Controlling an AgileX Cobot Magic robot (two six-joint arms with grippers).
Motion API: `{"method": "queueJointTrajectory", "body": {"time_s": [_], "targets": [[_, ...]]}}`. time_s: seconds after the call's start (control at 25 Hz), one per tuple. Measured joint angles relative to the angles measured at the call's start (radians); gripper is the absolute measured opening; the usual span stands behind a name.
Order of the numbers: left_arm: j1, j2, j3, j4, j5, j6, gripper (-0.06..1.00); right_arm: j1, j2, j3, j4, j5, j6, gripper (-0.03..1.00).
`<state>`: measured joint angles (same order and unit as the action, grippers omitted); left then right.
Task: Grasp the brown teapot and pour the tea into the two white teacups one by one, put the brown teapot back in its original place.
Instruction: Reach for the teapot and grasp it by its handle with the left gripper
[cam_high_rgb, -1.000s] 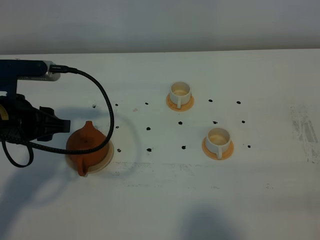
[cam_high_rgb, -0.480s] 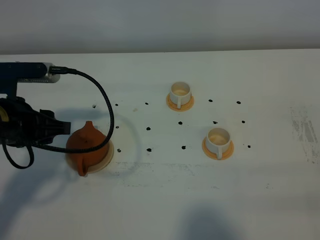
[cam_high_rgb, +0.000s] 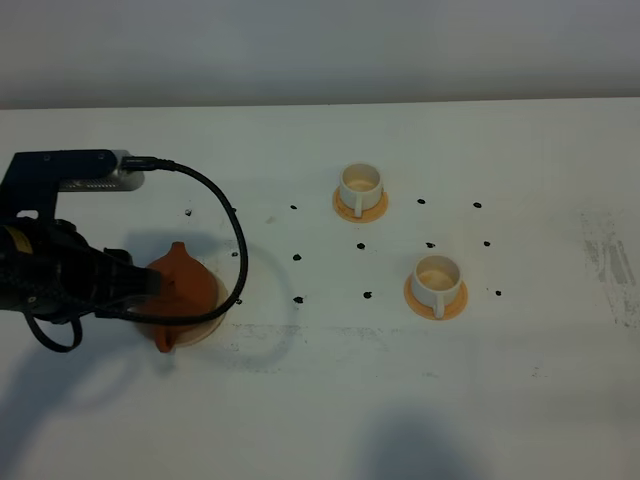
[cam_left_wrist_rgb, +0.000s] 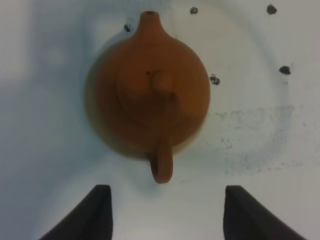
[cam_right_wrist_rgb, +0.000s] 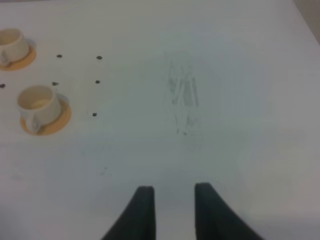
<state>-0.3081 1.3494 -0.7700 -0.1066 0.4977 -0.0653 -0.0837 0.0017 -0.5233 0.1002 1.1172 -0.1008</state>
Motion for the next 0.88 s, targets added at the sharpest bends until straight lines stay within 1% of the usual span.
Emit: {"method": "queueJointTrajectory", "body": {"time_s": [0.12, 0.32, 0.44, 0.64, 0.88], "targets": [[-0.020, 0.039, 0.000, 0.007, -0.001, -0.020, 0.41, 0.000, 0.000, 0.000, 0.000, -0.001, 0.000, 0.22], [-0.043, 0.077, 0.000, -0.008, 0.013, -0.020, 0.31, 0.000, 0.000, 0.000, 0.000, -0.001, 0.000, 0.22], [-0.046, 0.077, 0.000, -0.013, 0.025, -0.020, 0.30, 0.000, 0.000, 0.000, 0.000, -0.001, 0.000, 0.22], [-0.046, 0.071, 0.000, -0.008, 0.095, -0.005, 0.30, 0.000, 0.000, 0.000, 0.000, -0.001, 0.000, 0.22], [-0.046, 0.064, 0.000, 0.056, 0.104, 0.000, 0.30, 0.000, 0.000, 0.000, 0.000, -0.001, 0.000, 0.22]]}}
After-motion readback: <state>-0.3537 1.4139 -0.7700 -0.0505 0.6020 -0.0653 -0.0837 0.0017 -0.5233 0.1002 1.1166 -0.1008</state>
